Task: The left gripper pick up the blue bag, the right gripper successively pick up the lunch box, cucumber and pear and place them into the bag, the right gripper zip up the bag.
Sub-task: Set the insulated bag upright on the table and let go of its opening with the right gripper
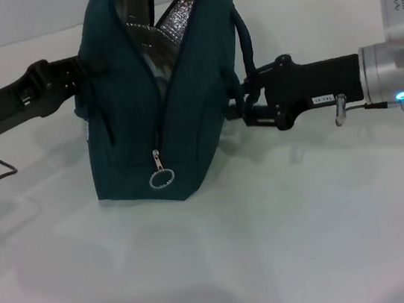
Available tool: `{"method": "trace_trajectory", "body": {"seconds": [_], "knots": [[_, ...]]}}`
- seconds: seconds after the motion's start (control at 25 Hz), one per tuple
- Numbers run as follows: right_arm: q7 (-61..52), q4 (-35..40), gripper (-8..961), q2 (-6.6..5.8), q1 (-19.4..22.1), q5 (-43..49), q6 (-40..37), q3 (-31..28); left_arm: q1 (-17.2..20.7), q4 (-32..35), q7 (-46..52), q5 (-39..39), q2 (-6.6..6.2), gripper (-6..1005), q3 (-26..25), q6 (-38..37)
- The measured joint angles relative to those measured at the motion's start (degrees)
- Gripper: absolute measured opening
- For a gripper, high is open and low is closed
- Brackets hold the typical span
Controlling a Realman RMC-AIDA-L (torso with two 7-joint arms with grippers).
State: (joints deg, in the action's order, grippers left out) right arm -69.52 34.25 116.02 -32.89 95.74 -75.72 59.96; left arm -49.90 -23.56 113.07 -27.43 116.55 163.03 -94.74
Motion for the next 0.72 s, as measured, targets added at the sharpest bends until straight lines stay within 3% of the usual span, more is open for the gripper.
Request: {"method": "trace_trajectory", "body": {"seconds": [0.08,0.36,0.52,0.72], "knots": [[0.16,0.04,456,-0.07,0.97,-1.88,0.07,0.01,0.23,0.01,-0.01,-0.04,0.00,85,0.00,-0.02],[0.05,2.92,202,-0.65,4.64,-6.57,-0.35,-0.65,1.35,0.04,-0.07,-0.44,0.04,85,0.00,-0.46],[-0.12,6.06,73,-0.69,7.20,-8.11,-0.99,-0.72,2.14,0.11,-1.00,-0.66,0.71,85,0.00,-0.49],[0.20,7.04,70,-0.80,8.40,-10.19,-4.84,-1.99,3.32,0.18,-2.16,-0.56,1.14,85,0.01,-0.74]]}}
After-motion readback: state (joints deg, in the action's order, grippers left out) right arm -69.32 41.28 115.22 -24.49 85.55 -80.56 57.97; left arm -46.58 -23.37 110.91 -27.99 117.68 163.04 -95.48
